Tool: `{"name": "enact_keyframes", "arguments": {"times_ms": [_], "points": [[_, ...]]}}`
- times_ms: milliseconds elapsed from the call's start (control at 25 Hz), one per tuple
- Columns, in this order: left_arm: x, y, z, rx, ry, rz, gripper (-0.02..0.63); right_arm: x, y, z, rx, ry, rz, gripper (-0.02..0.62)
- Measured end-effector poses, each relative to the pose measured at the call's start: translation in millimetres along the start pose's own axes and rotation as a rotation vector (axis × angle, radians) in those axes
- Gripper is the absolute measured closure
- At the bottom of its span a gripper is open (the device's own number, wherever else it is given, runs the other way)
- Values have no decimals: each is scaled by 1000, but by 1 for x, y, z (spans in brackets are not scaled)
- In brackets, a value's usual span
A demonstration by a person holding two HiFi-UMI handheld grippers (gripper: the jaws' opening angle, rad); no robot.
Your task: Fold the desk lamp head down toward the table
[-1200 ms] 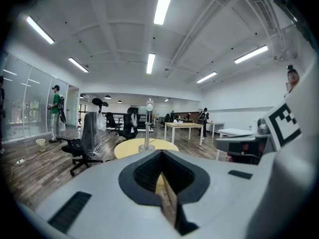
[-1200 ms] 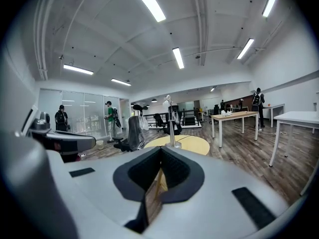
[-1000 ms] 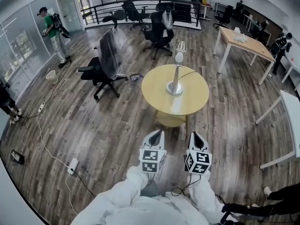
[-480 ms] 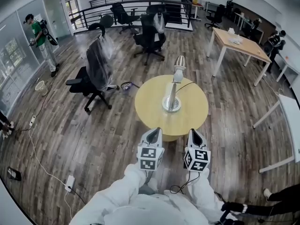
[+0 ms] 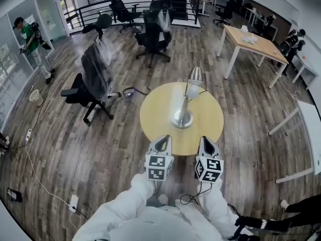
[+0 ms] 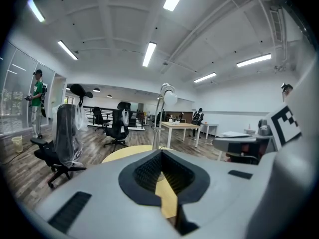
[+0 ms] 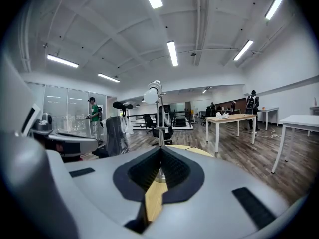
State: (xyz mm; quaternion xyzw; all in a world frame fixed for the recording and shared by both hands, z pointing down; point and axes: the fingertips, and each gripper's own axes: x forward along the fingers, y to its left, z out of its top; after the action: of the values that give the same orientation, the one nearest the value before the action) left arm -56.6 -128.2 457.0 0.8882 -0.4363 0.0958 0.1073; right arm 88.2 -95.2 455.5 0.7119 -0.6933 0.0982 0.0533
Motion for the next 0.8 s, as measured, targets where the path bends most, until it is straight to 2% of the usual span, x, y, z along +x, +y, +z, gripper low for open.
{"name": "enact_keyframes", "arguments": {"times_ms": [240, 480, 600, 800], "points": [[33, 14, -4, -11, 38, -5, 604, 33, -15, -3, 24, 23, -14, 583], [86, 43, -2, -3, 36, 51, 604, 93, -31, 8, 49, -11, 59, 583], [116, 50, 2, -16, 59, 68, 604, 128, -36, 24, 23, -34, 132, 583], [169, 68, 2, -31, 90, 108, 604, 173, -33, 59, -36, -109, 336, 581]]}}
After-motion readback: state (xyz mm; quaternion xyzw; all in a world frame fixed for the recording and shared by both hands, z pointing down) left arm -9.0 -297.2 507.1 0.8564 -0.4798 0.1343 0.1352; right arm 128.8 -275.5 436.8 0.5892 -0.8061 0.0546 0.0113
